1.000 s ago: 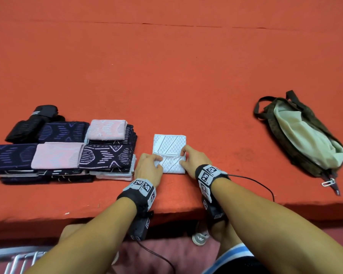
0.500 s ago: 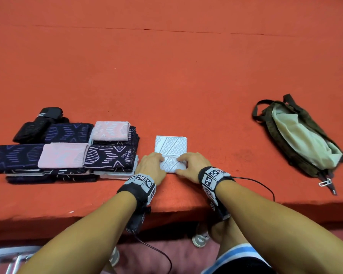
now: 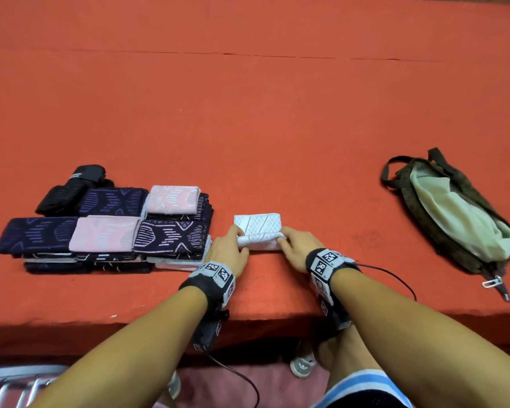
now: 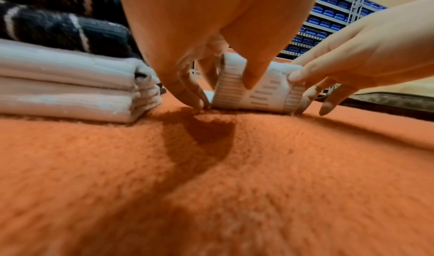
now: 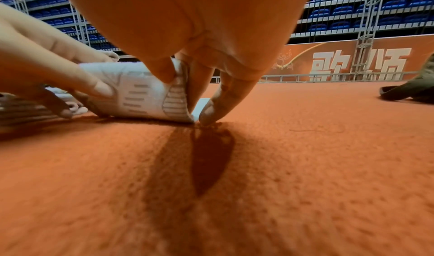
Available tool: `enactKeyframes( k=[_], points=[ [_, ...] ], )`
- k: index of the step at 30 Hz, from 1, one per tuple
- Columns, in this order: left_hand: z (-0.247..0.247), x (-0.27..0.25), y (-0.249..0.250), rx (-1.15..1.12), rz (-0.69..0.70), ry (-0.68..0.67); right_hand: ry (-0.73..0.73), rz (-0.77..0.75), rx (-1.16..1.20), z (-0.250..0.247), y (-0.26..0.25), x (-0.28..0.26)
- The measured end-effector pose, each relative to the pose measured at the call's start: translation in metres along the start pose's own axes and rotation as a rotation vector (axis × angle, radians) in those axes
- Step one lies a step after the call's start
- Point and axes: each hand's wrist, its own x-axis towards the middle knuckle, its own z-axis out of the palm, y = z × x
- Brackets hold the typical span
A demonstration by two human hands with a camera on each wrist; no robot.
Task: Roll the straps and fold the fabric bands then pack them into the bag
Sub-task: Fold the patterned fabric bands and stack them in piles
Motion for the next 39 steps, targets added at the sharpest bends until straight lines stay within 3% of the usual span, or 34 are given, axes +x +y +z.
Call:
enactKeyframes(
  k=[7, 13, 23, 27, 34, 37, 39],
  points=[
    [0.010, 0.001, -0.008, -0.068, -0.093, 0.014, -0.038, 0.096, 0.139, 0.001, 0.004, -0.006],
    [0.017, 0.012, -0.008, -0.116, -0.142, 0.038, 0.020, 0.149, 0.115, 0.010, 0.004, 0.005],
    [0.021, 0.022, 0.008, -0.029, -0.302, 0.097, 0.085, 0.386, 0.134, 0.023, 0.003, 0.026],
    [0.017, 0.027, 0.014, -0.009, -0.374, 0.051, 0.032, 0.443, 0.120, 0.020, 0.002, 0.031],
    [0.005, 0.012, 0.022, -0.036, -0.213, 0.106, 0.047, 0.417, 0.151, 0.006, -0.011, 0.023],
    [-0.024, 0.004, 0.037, -0.078, -0.049, 0.154, 0.129, 0.375, 0.257, -0.015, -0.024, 0.014],
    [-0.055, 0.002, 0.038, -0.112, -0.040, 0.216, 0.191, 0.303, 0.317, -0.028, -0.045, 0.013]
  ],
)
